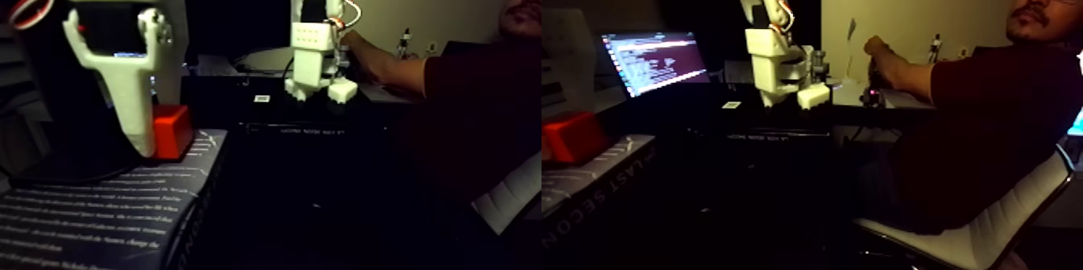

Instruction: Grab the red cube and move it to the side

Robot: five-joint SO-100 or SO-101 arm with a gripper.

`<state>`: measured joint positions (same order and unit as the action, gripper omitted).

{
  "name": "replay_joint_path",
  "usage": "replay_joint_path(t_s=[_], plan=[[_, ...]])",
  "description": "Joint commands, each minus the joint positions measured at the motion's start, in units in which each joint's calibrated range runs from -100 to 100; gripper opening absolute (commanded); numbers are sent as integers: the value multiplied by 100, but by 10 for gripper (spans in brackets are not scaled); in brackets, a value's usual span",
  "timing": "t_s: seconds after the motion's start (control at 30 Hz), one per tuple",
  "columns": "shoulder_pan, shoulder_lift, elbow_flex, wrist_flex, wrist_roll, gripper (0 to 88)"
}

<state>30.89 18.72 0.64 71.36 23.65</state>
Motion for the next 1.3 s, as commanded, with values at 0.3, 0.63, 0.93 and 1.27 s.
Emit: replay_joint_path(t_s=[0.3, 0.63, 0.93, 1.27], plan=[[34, -23, -86, 52, 238, 335], [-25, -444, -268, 888, 443, 335], [-291, -1486, -268, 2011, 713, 335], [-1931, -3444, -32, 2712, -177, 335]])
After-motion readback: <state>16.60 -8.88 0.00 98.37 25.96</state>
